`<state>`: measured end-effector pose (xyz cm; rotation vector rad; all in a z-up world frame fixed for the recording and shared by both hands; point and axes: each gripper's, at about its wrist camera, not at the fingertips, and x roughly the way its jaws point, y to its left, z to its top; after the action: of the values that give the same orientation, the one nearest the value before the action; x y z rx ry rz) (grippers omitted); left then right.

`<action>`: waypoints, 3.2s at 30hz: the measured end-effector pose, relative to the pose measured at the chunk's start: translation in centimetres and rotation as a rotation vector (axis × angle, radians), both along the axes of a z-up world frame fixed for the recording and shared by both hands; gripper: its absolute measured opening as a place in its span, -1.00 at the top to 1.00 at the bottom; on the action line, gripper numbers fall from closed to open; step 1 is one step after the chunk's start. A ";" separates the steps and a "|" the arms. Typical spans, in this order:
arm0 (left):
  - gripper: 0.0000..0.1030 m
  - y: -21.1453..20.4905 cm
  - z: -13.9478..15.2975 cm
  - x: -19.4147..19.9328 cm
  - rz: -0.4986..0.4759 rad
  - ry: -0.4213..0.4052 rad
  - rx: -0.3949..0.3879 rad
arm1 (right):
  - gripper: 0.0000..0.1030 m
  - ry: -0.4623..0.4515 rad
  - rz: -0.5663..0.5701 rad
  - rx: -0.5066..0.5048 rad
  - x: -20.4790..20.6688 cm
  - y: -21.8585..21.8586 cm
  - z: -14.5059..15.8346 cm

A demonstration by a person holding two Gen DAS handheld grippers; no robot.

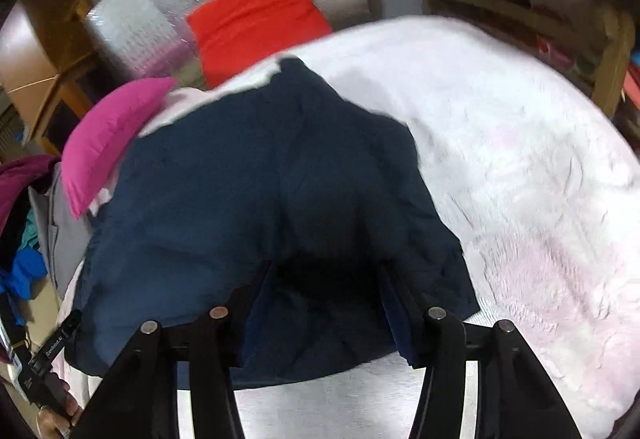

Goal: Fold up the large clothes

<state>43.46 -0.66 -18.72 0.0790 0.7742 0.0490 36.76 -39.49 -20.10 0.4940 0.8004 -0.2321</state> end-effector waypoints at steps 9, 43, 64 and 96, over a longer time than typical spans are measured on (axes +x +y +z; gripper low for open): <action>-0.69 -2.4 -2.0 0.4 -0.094 0.092 -0.004 | -0.11 -0.024 0.190 0.009 1.8 6.1 0.4; -0.71 -3.2 0.0 -0.3 -0.098 -0.014 -0.043 | -0.36 0.064 0.021 -0.010 2.8 0.5 -0.4; -0.71 0.1 -2.0 2.1 0.085 0.090 -0.024 | -0.42 0.056 0.045 -0.003 3.3 0.9 -0.3; -0.71 1.9 -0.4 4.7 0.196 0.038 -0.182 | 0.02 0.134 0.229 0.033 25.3 10.5 1.3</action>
<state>48.12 1.24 -19.17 -0.1695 0.8196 0.1625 62.07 -28.95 -18.82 0.4167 0.9848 -0.0400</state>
